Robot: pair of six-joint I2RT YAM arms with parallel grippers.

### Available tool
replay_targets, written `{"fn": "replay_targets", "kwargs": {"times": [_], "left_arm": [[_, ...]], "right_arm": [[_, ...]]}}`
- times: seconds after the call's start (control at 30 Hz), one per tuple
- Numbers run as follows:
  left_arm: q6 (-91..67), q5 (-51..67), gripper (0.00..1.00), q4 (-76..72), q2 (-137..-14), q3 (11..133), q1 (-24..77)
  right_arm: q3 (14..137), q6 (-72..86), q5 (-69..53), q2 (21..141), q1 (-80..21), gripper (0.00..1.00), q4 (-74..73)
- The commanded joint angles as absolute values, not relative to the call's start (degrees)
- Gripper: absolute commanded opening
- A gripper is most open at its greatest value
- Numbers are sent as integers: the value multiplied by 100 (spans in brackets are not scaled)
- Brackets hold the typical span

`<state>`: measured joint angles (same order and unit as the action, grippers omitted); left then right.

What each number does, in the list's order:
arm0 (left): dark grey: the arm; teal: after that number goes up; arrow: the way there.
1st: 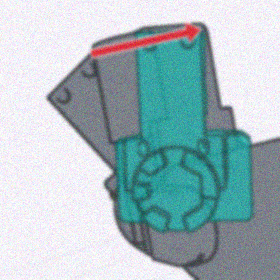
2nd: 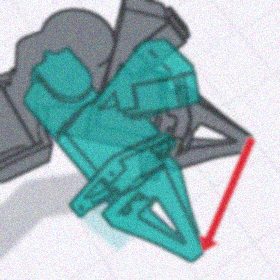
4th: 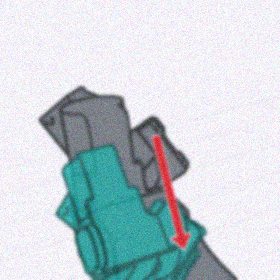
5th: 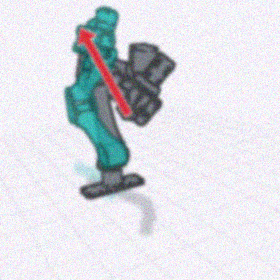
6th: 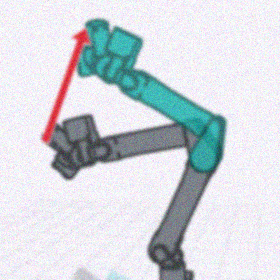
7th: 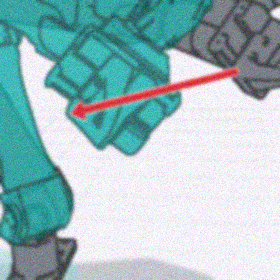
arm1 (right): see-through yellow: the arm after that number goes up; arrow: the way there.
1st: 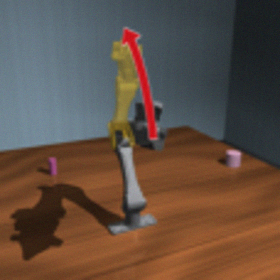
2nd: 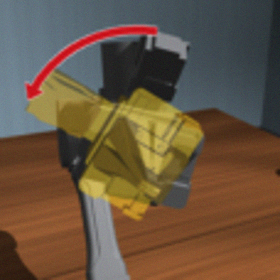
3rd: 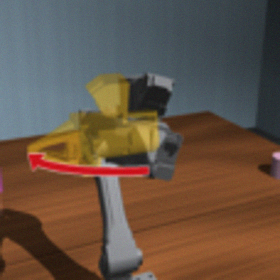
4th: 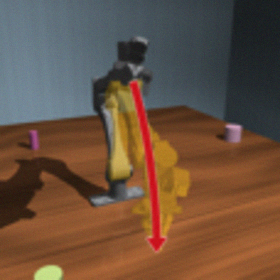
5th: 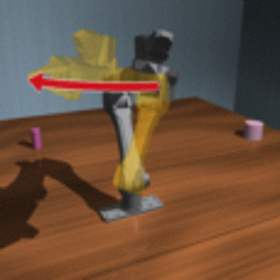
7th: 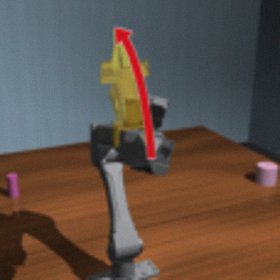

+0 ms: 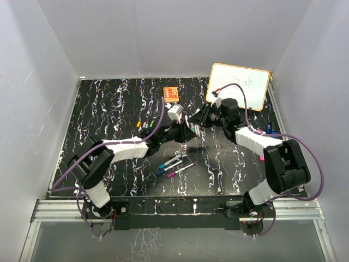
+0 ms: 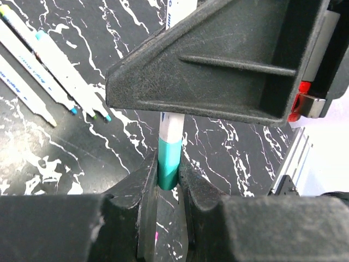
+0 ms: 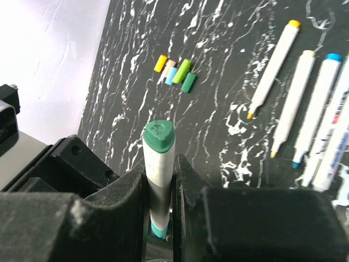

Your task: Open the pen caps

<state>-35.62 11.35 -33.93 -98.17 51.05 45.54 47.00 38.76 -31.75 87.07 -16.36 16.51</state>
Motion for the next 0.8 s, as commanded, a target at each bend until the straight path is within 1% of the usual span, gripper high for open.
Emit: {"fn": "replay_targets", "kwargs": {"times": [0.0,0.17,0.43,0.5,0.6,0.7,0.77], "left_arm": [[-3770,1450,0,-2702,-9142,4448,4526],[-4048,1406,0,-2644,-8435,3684,4534],[-3996,1294,0,-2242,-8149,3598,4535],[-3919,1053,0,-1861,-8067,3778,4530],[-3543,430,0,-977,-8031,4308,4476],[-3104,46,0,-118,-8358,4989,4175],[-2847,16,0,274,-8713,5409,3869]], "right_arm": [[5374,3581,-2293,8683,-1493,0,2229],[5519,3682,-2053,8795,-1484,0,2556],[5578,3863,-1908,8751,-1476,0,2866],[5618,3776,-1887,8674,-1477,0,2705],[5832,3353,-1824,8620,-1468,0,1968],[6112,2901,-1823,8653,-1464,0,1027],[6270,2621,-1819,8709,-1452,0,437]]}}
